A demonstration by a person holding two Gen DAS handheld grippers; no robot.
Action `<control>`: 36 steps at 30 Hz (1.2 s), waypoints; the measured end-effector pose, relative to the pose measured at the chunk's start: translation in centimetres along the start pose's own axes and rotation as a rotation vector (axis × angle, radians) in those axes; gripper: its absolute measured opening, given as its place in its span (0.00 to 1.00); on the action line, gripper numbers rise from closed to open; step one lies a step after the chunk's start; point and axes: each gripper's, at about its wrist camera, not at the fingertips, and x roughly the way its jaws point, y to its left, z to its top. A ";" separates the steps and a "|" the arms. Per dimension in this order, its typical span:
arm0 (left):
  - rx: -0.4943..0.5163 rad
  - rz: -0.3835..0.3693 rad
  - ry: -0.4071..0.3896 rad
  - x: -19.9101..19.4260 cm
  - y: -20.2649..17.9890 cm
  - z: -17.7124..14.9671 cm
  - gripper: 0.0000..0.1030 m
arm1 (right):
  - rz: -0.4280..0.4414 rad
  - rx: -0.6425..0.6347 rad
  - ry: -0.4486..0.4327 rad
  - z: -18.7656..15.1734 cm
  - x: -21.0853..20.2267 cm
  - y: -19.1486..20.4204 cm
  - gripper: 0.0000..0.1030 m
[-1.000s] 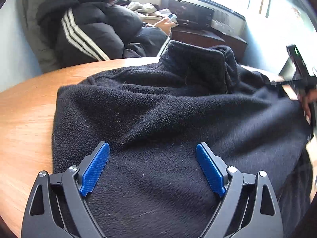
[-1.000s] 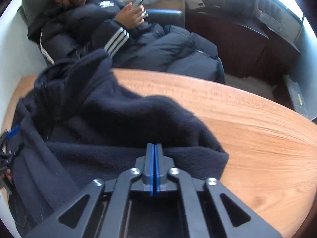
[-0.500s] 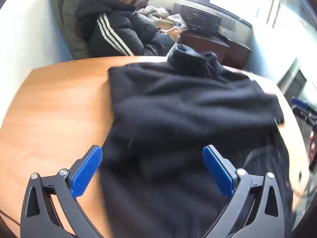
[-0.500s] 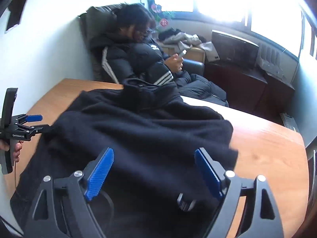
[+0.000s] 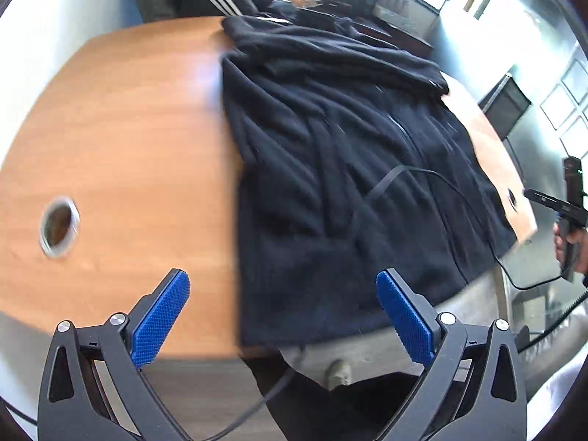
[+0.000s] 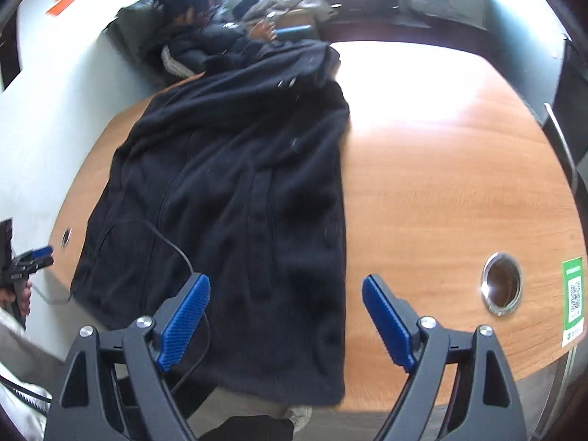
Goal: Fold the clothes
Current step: 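Smooth the folded jacket with the right tool and withdraw both tools, then grasp the jacket hem with both tools and fold it over toward the collar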
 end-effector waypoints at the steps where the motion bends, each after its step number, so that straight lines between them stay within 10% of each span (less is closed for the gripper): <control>1: -0.002 -0.014 0.002 -0.3 -0.2 -1.3 1.00 | 0.021 0.000 0.007 -0.8 0.3 -0.6 0.86; 4: -0.011 -0.058 0.009 -1.2 -0.7 -5.1 1.00 | 0.104 -0.001 0.020 -2.1 2.0 -2.1 0.86; 16: -0.113 -0.115 0.042 3.4 4.3 -3.5 0.99 | 0.206 -0.106 0.025 -6.2 5.4 -3.2 0.85; 28: -0.092 -0.360 0.120 4.6 1.2 -2.8 0.99 | 0.234 -0.105 -0.017 -6.5 6.6 -0.1 0.86; 30: -0.155 -0.400 0.122 4.8 2.1 -2.6 0.97 | 0.230 -0.075 -0.025 -6.0 6.9 -0.2 0.73; 32: -0.196 -0.401 0.130 4.7 2.6 -2.5 0.73 | 0.180 -0.079 -0.017 -5.6 7.1 -0.2 0.42; 33: -0.216 -0.392 0.146 5.0 2.9 -2.5 0.40 | 0.164 -0.068 -0.009 -5.3 7.2 -0.5 0.24; 36: -0.255 -0.394 0.166 5.4 3.3 -2.7 0.14 | 0.160 -0.013 0.018 -4.7 7.5 -1.4 0.18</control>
